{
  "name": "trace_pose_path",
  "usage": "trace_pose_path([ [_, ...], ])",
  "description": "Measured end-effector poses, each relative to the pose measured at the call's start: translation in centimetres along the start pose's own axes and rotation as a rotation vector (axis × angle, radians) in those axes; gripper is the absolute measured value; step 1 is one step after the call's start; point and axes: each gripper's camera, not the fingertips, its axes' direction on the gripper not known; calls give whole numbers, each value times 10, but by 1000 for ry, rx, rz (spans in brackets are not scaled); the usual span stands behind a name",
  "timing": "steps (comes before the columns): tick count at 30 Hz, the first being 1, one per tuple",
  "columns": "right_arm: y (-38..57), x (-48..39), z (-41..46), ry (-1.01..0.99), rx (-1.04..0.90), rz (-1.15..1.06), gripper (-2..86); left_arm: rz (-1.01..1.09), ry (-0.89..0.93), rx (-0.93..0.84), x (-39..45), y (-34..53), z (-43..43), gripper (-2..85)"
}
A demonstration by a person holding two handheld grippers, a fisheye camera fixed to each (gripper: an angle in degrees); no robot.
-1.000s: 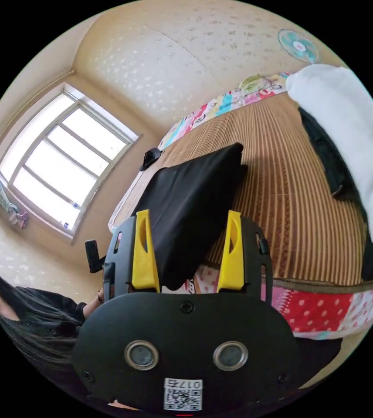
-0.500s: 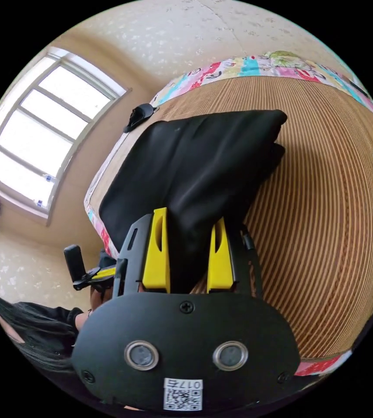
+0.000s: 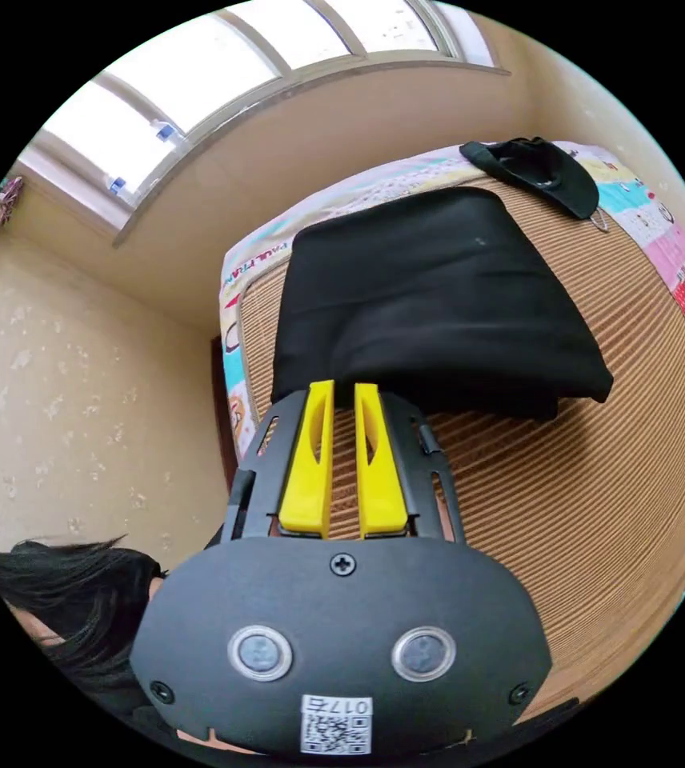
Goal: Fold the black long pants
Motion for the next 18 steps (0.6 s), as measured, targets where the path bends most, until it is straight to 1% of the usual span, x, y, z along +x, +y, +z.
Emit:
trace_pose_path([
  [1,14,-4,3,-20,-8,-14,23,-4,12,0,-2,0,-1,-9],
  [3,48,-1,5,23,-5,16,16,-12,22,4,-5,0,-3,-9],
  [5,114,9,-2,89,41,57,9,-20,20,13,-6,3,-5,-9],
  [6,132,11,-5,104,51,60,9,-20,18,15,-5,3,-5,-9],
  [8,212,18,-18,196,98,105,6,-21,11,19,-5,5,-6,-9],
  [9,232,20,-22,220,108,127,6,-21,11,19,-5,5,-7,-9],
  [11,317,27,-41,294,187,244,5,-36,16,16,-6,7,-7,-10],
  [12,338,29,-47,299,209,280,5,-40,17,16,-6,7,-7,-10],
  [14,426,33,-68,285,315,412,5,-47,11,21,-5,11,-7,-10],
  [15,447,32,-73,278,339,435,5,-46,7,23,-4,12,-7,-10],
  [16,489,28,-82,283,382,476,5,-43,-4,24,-2,14,-6,-10],
  [17,531,21,-88,325,418,536,5,-38,-14,21,0,15,-6,-10],
  [18,552,17,-91,357,438,580,5,-34,-19,16,1,15,-5,-10],
])
